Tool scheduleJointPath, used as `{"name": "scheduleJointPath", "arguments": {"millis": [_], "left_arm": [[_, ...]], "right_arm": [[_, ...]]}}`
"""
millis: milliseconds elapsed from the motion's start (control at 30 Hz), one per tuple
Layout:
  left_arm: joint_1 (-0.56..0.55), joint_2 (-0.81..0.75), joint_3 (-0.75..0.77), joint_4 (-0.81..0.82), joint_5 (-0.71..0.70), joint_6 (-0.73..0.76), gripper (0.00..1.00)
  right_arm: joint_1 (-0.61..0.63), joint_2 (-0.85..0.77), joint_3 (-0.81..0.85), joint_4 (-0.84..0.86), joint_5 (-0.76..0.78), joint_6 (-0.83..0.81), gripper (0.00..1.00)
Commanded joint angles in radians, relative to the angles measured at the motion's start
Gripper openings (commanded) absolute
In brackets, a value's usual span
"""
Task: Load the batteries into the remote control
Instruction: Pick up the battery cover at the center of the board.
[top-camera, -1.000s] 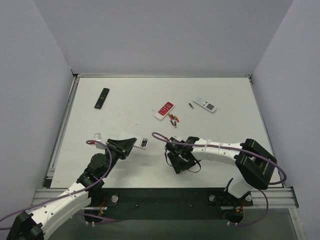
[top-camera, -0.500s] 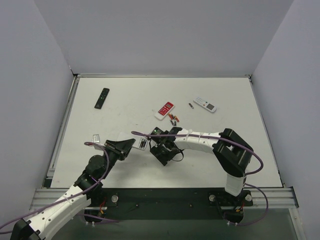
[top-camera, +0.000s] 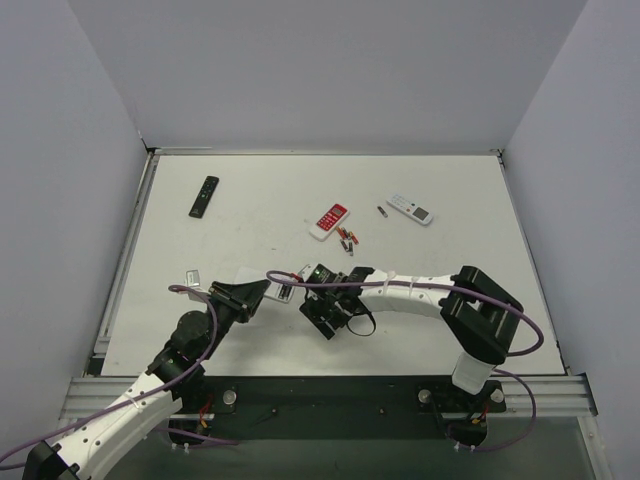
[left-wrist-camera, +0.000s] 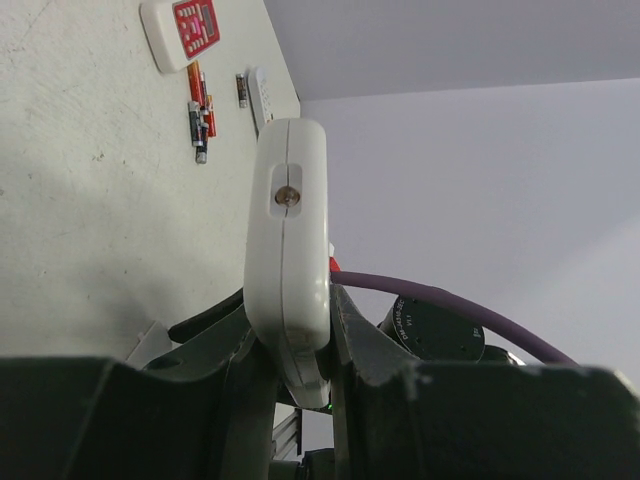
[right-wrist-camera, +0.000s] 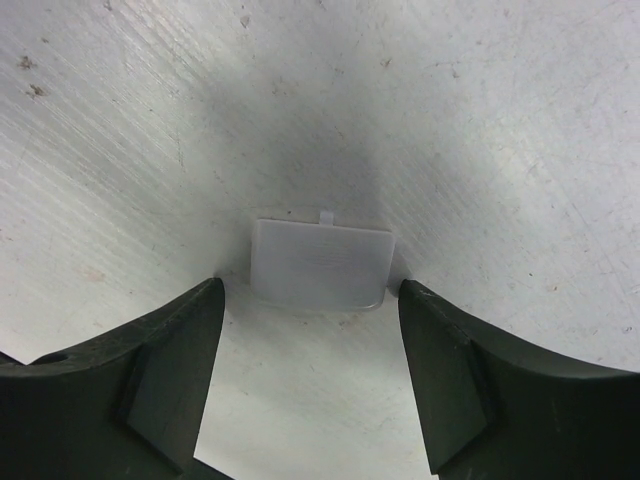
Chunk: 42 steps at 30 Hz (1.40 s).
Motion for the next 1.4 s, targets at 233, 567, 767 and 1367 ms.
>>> {"name": "scheduleJointPath", "arguments": {"millis": [233, 567, 767, 1367], "left_arm": [[0.0, -0.001, -0.135, 0.014, -0.024, -0.003, 0.0], [0.002, 0.005, -0.135, 0.019, -0.025, -0.011, 0.0], [0.0, 0.015, -0.137, 0.03, -0.025, -0.017, 0.0], [0.001, 0.021, -0.135, 0.037, -0.024, -0.023, 0.0]], "right_arm": [[0.016, -0.058, -0.167, 0.094, 0.081, 0.096, 0.56], [0.062, -0.088, -0.204, 0.093, 0.146, 0.136, 0.54], [0.074, -0.093, -0.21, 0.085, 0.19, 0.159, 0.54], [0.057, -0.058, -0.235, 0.12, 0.158, 0.184, 0.47]]}}
